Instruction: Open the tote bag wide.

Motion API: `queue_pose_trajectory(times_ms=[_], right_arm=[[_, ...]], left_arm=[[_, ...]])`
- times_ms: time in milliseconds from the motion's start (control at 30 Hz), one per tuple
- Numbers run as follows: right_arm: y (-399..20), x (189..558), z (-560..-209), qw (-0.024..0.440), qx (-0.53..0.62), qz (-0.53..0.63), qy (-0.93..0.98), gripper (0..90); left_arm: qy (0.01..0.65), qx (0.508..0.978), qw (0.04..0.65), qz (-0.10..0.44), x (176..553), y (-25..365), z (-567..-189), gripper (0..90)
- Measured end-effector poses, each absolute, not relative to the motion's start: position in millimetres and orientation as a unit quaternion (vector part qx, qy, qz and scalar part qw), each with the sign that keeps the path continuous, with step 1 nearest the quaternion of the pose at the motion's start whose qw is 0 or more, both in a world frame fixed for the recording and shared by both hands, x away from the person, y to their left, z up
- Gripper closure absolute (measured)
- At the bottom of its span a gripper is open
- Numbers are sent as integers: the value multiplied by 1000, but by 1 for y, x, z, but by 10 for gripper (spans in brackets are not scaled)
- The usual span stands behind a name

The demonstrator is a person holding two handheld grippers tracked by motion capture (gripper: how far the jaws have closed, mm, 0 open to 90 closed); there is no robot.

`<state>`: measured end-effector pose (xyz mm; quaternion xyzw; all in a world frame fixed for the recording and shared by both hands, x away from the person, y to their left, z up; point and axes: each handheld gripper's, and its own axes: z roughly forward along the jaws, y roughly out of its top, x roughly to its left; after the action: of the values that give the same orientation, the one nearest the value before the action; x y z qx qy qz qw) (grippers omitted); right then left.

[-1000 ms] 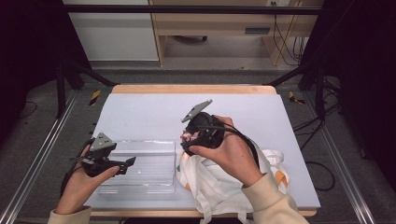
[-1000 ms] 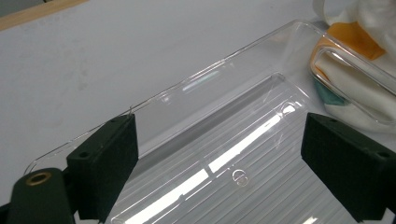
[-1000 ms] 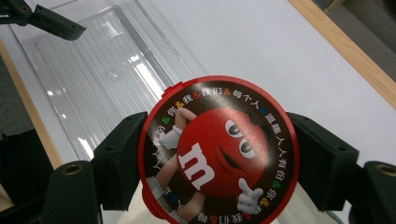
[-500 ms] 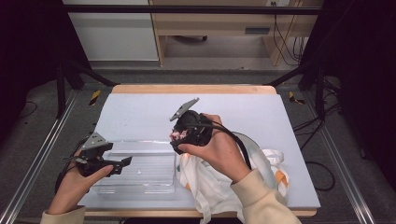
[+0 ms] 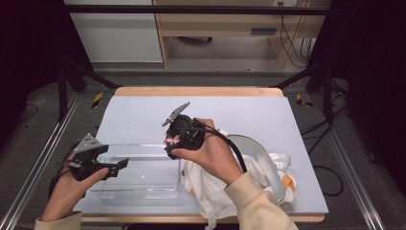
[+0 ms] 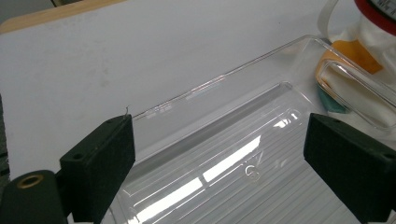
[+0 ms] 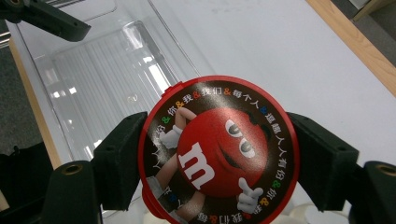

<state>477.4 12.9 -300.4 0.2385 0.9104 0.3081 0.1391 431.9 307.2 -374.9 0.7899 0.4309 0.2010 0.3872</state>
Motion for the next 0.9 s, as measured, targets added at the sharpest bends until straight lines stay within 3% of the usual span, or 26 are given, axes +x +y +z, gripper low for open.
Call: queue_pose_trajectory(times_ms=[900], right_arm=[[57,474,-330,109,210,283,930,257]], left_arm=[[441,778,397,207,429,323,-369,89]])
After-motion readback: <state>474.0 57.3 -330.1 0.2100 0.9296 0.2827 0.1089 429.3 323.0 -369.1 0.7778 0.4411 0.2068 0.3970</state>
